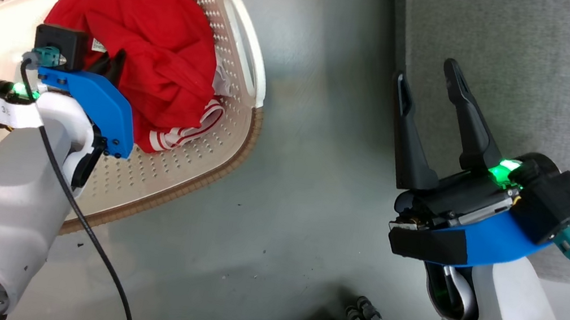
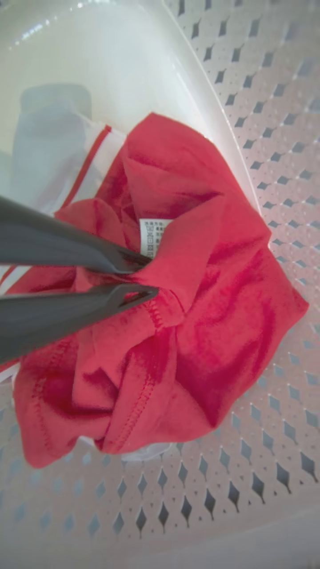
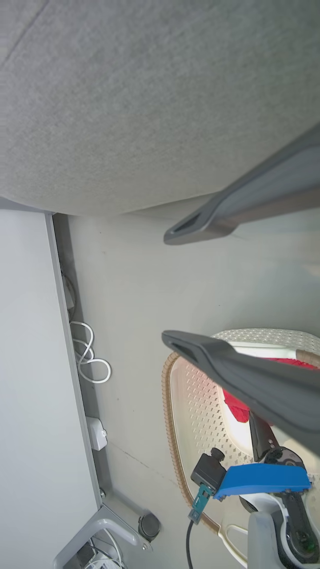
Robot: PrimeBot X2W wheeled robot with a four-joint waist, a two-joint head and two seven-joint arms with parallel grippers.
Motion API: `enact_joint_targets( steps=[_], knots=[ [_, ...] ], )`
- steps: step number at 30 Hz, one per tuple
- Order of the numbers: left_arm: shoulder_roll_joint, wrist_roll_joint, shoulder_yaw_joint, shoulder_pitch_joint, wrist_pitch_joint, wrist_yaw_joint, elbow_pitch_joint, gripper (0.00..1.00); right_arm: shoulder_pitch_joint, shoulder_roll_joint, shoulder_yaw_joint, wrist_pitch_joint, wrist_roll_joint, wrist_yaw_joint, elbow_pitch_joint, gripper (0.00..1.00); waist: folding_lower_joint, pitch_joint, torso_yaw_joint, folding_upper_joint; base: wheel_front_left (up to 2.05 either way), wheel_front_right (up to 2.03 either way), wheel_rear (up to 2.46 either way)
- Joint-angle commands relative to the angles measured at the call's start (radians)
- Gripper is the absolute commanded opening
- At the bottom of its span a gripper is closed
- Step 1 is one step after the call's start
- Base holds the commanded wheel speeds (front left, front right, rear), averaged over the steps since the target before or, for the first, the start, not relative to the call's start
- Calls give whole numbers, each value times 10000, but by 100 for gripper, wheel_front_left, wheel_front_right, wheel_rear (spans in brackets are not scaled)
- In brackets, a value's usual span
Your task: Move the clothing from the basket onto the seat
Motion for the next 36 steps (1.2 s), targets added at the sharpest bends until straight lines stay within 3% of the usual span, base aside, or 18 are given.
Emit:
enact_joint_targets(
  steps=[1, 7, 18, 29, 36],
  knots=[
    [74, -75, -23, -17, -100, -23, -51, 0, -184, 19, 41, -35, 54, 1, 31, 100, 0, -107, -68, 0, 0, 0, 0],
    [117, -360, -75, 398, -579, -24, -192, 0, -511, 13, 258, -35, 160, 1, 359, 100, 0, -933, -239, 0, 0, 0, 0],
    [-731, -896, -864, 2130, -1125, -25, -1068, 0, 268, 11, 78, -34, -307, 1, 1538, 100, 0, -4326, 734, 0, 0, 0, 0],
    [-804, -593, -1106, 3246, -1238, -25, -2815, 0, 1239, 7, -302, 276, -671, 1, 2194, 100, 0, -7115, 1663, 0, 0, 0, 0],
    [-920, -46, -1094, 3577, -1242, -25, -3787, 0, 1890, 7, -358, 613, -653, 1, 2267, 100, 0, -8292, 2192, 0, 0, 0, 0]
  ],
)
